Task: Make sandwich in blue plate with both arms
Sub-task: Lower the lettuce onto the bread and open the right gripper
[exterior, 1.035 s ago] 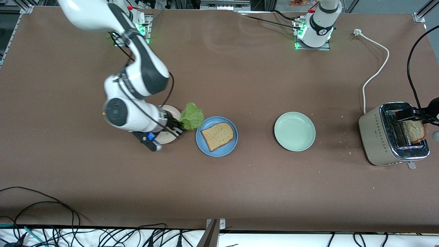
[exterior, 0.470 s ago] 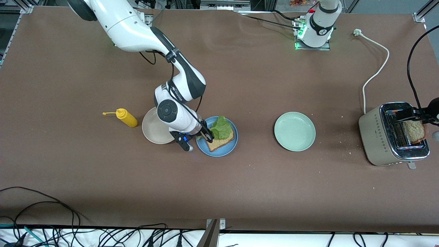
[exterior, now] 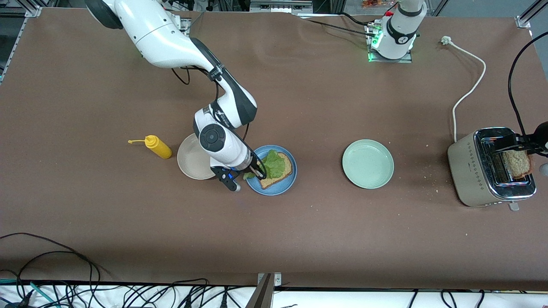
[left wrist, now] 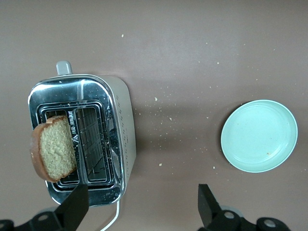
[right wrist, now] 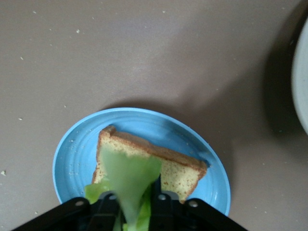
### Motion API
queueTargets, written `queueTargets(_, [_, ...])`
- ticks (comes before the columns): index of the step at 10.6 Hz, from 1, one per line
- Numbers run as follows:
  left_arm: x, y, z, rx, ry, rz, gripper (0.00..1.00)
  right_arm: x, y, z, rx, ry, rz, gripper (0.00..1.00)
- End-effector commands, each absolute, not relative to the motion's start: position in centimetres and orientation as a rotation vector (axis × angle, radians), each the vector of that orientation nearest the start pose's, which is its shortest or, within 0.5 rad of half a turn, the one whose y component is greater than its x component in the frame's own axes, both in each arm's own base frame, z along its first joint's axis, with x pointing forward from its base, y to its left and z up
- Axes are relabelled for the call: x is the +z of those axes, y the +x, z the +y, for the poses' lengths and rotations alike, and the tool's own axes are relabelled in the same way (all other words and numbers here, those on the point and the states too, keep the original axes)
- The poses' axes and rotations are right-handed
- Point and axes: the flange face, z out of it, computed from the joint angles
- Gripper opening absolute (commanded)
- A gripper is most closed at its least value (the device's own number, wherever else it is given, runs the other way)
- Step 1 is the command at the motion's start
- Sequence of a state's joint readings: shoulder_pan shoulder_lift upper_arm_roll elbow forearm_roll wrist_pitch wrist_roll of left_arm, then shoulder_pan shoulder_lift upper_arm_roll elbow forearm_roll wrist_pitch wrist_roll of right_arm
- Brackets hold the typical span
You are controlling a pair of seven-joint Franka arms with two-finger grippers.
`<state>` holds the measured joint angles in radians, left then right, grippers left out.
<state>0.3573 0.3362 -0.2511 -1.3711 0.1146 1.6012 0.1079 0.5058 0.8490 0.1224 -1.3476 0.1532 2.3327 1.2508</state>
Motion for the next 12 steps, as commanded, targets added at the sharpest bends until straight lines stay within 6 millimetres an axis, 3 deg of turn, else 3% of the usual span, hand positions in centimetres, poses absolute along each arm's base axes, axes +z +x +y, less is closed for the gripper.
queueTargets(1, [52.9,63.6,10.7,0.154,-3.086,0.038,1.00,24.0,62.1,44.1,0.078,-2.677,1.083,1.00])
queueTargets(3, [52.9,63.6,10.8,0.155,-3.084,0.038,1.00,26.3,63.0,44.6,0.046,-2.635,1.084,1.00])
queueTargets(6, [52.9,63.5,11.0,0.157,-3.084,0.036,1.00,27.9,64.0,44.3,-0.029,-2.645,1.041,1.00])
queueTargets(9, [53.0,63.4,11.7,0.154,-3.084,0.020,1.00,30.4,65.4,42.2,-0.207,-2.736,0.968,1.00])
queueTargets(12, [53.1,63.3,12.6,0.152,-3.084,-0.004,1.00,33.1,66.3,38.5,-0.212,-2.896,0.857,1.00])
